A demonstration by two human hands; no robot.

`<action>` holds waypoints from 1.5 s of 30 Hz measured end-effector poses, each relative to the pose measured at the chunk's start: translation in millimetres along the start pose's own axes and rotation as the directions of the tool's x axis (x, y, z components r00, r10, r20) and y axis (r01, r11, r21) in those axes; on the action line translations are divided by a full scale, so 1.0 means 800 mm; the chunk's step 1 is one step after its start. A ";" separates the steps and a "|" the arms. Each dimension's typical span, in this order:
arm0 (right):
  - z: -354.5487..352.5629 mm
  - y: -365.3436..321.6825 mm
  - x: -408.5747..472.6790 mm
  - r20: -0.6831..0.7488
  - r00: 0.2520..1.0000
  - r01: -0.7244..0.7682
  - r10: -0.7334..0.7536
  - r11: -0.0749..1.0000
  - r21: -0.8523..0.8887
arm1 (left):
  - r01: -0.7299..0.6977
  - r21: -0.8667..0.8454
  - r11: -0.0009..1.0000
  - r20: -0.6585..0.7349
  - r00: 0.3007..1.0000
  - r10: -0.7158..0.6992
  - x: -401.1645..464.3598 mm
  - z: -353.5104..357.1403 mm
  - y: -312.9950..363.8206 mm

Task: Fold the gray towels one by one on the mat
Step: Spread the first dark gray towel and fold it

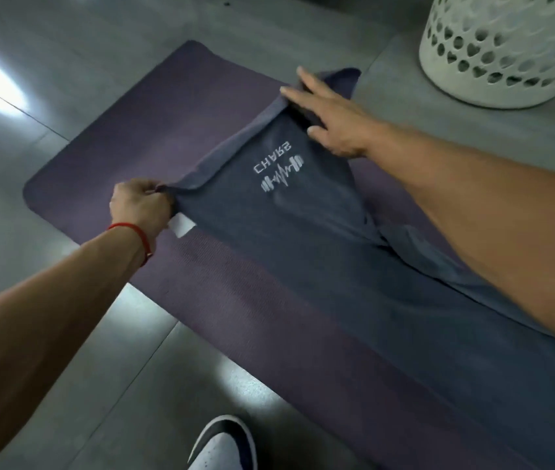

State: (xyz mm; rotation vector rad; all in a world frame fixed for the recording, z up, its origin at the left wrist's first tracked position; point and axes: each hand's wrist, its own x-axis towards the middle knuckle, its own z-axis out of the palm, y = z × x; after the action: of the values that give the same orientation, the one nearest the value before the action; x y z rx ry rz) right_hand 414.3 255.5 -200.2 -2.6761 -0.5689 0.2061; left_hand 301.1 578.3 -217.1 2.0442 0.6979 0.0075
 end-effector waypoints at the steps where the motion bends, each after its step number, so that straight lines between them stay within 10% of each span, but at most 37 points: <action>1: 0.011 0.004 -0.001 0.034 0.999 -0.004 0.005 1.000 -0.028 | 0.077 0.060 0.995 0.041 0.996 -0.080 0.002 -0.006 -0.025; 4: 0.051 0.040 -0.007 0.062 0.988 -0.139 0.142 0.989 -0.056 | 0.193 0.209 0.959 0.181 0.956 -0.231 0.001 -0.010 -0.085; 11: 0.106 0.082 0.005 0.149 0.919 -0.369 0.366 0.929 -0.007 | 0.004 0.354 0.935 0.285 0.952 -0.112 0.016 0.007 -0.106; 19: 0.133 0.044 0.088 0.079 0.946 -0.313 0.315 0.949 -0.047 | -0.100 0.432 0.896 0.182 0.983 0.023 0.041 0.000 -0.111; 27: 0.097 0.040 0.166 -0.286 0.879 -0.380 0.382 0.923 0.064 | -0.070 0.290 0.954 0.048 0.997 0.058 0.059 -0.002 -0.114; 31: 0.110 0.049 0.184 0.094 0.974 -0.215 0.205 0.969 0.122 | 0.028 0.205 0.978 0.014 0.999 -0.032 0.068 0.011 -0.114; 39: 0.155 0.019 -0.035 0.091 0.992 -0.080 0.089 0.991 -0.106 | 0.132 0.165 0.977 -0.011 0.991 -0.132 0.088 0.022 -0.127; 45: 0.176 0.058 -0.225 0.017 0.925 -0.353 0.379 0.875 -0.332 | -0.259 0.663 0.703 0.076 0.957 0.280 0.058 0.025 -0.117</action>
State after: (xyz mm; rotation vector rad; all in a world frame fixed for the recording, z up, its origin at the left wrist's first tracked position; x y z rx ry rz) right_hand 236.9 190.6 -336.8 -3.0945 -0.1119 0.3561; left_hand 300.9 621.5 -314.6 2.8432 0.4328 -0.0506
